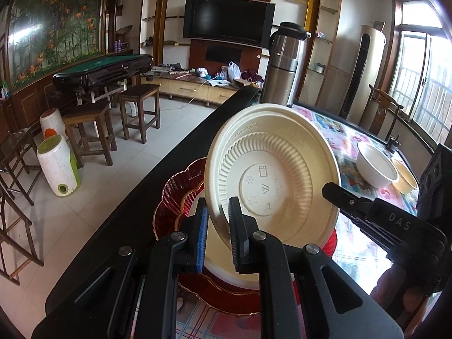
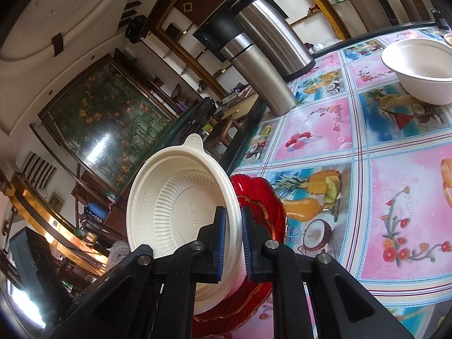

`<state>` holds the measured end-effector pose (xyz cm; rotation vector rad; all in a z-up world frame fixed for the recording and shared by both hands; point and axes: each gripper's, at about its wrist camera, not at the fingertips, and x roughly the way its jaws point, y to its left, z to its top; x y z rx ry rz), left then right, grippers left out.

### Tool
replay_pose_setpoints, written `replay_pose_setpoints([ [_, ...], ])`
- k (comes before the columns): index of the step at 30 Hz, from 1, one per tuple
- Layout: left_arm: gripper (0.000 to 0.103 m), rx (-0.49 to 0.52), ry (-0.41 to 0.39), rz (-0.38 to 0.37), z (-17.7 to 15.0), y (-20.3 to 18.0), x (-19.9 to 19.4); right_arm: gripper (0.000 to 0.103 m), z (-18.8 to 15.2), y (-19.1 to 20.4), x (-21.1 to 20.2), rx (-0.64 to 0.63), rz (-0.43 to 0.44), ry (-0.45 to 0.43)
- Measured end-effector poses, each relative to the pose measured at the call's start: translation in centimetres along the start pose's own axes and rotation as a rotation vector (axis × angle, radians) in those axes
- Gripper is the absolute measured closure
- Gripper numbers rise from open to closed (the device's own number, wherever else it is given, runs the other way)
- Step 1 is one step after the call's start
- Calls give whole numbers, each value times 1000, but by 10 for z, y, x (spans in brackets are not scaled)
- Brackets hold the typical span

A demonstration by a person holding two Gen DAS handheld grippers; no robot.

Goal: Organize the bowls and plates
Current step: 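Lower the beige bowl onto the plate stack and open both grippers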

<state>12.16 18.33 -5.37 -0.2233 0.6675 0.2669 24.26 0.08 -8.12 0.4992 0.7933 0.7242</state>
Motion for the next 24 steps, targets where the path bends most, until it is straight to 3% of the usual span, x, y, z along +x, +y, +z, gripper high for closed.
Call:
replay_pose_setpoints([
  [11,90,-17,43,17,1,3,7,90,-2,2,7,-36,-22,24],
  [19,90,-25,33,-13,12,5,-9,90,3,4,-8,-20,72,-9],
  [24,90,-42,53,-50,17,11,-14,89,7,-7,-9,54,141,9],
])
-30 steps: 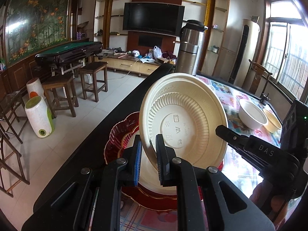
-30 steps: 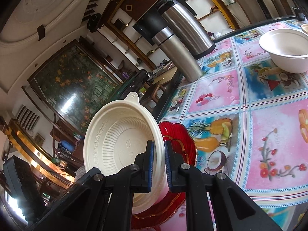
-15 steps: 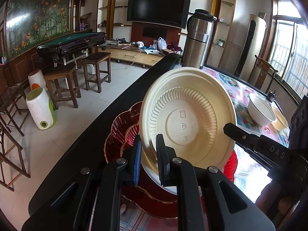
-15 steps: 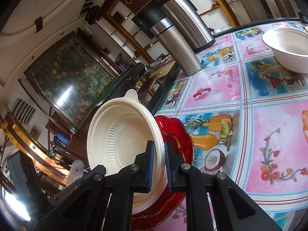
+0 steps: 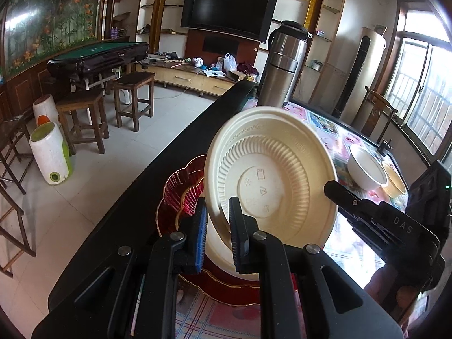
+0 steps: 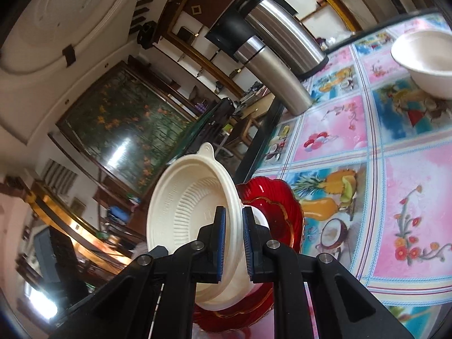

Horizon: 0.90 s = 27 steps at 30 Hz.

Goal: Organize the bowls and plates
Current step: 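Lower the beige bowl onto the plate stack and open both grippers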

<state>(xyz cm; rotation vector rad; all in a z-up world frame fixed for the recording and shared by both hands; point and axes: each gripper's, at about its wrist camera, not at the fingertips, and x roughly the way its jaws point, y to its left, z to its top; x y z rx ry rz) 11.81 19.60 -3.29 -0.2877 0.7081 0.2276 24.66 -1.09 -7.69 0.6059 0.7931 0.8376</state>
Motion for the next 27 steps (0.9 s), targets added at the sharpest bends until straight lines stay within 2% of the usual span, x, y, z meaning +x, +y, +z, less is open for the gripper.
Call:
replay_pose_setpoints([
  [5,90,32,7,30,-1,-4,3,89,0,-5,4,34,5,27],
  [8,89,47,46,54,-4,-5,14,89,0,-6,6,32,-1,30],
  [18,82,66,155,17,-7,-2,13,89,-2,-5,4,25,15,32],
  [21,68,72,176,6,-7,-4,12,89,-3,-5,6,23,-1,42],
  [22,57,69,178,8,-7,-4,11,88,-4,-5,7,21,-7,45],
  [23,51,64,175,11,-7,-4,11,88,-4,-5,7,14,-17,45],
  [27,50,51,173,34,-7,-1,9,88,-7,-1,11,-22,-51,48],
])
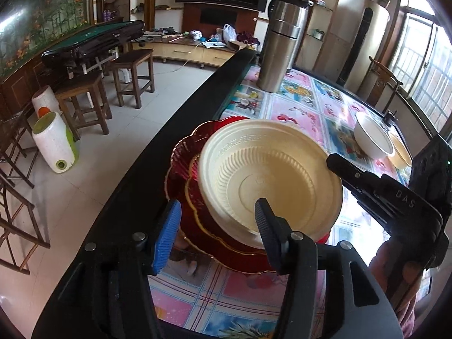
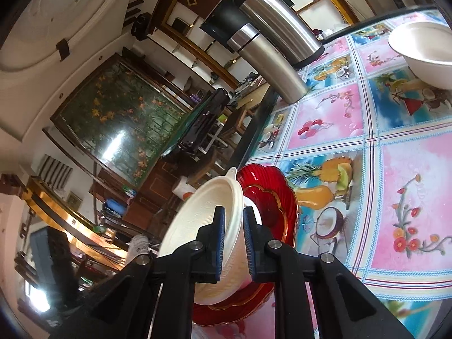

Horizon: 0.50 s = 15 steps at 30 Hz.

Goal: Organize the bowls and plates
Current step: 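Lower the beige bowl onto the plate stack and open both grippers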

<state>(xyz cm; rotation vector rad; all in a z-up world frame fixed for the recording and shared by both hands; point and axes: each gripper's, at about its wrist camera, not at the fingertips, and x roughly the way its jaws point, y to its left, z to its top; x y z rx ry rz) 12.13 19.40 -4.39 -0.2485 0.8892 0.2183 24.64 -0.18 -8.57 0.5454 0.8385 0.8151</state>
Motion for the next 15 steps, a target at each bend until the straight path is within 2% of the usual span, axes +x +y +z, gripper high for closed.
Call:
replay_pose_setpoints([
  [9,50,-24,-38,60,-2,10,-13,88,-7,13,7,-109,-78,2],
  [13,50,-11,-52,58,-1,2,-21,87,-10,19,11,-164,-113,19],
  [15,50,1,-60,61,-2,-3,-24,74,-8,19,6,-160,-122,-3],
])
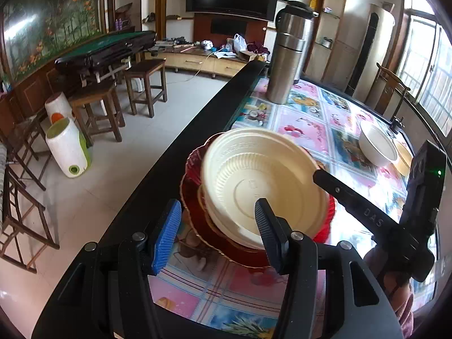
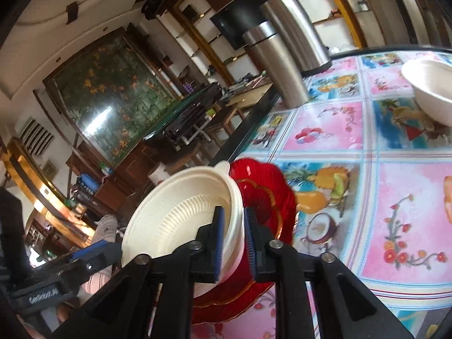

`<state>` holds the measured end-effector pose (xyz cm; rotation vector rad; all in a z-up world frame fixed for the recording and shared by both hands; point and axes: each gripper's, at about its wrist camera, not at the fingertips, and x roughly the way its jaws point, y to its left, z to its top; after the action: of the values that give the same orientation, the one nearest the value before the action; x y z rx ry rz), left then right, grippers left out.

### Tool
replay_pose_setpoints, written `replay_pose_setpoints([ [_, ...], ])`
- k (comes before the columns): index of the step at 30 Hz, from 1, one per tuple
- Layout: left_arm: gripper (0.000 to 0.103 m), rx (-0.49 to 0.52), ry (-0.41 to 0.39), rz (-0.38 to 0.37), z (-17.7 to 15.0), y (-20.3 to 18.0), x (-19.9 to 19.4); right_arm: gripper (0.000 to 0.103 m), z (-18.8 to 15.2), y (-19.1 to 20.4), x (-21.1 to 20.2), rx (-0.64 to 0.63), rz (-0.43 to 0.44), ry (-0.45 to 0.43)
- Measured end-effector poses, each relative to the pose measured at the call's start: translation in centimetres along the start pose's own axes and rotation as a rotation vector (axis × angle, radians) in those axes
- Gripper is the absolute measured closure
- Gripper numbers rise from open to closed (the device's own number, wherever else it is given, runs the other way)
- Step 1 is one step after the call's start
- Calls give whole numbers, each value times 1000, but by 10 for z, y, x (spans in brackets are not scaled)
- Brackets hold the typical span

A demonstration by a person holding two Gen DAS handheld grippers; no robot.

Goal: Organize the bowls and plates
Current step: 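Lower the beige bowl onto the plate stack and open both grippers, then move both grippers to the large white bowl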

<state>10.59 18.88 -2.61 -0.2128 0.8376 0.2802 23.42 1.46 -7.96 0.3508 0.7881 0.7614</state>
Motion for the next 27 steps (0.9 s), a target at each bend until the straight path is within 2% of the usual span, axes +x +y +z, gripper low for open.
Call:
replay_pose_setpoints([
  [1,50,10,-3,0,0,-4,-2,56,1,-3,-4,17,10,-14],
  [3,50,28,-6,-1,-1,-12,-6,42,4,-11,-16,62,25,-62],
  [9,50,109,-12,6,-5,-47,-13,42,14,-36,-43,126,14,-133],
  [15,50,219,-41,28,-11,-89,-21,42,23,-66,-77,137,-48,-188],
  [27,49,402,-113,21,-8,-186,-29,42,42,-164,-162,278,-153,-324],
])
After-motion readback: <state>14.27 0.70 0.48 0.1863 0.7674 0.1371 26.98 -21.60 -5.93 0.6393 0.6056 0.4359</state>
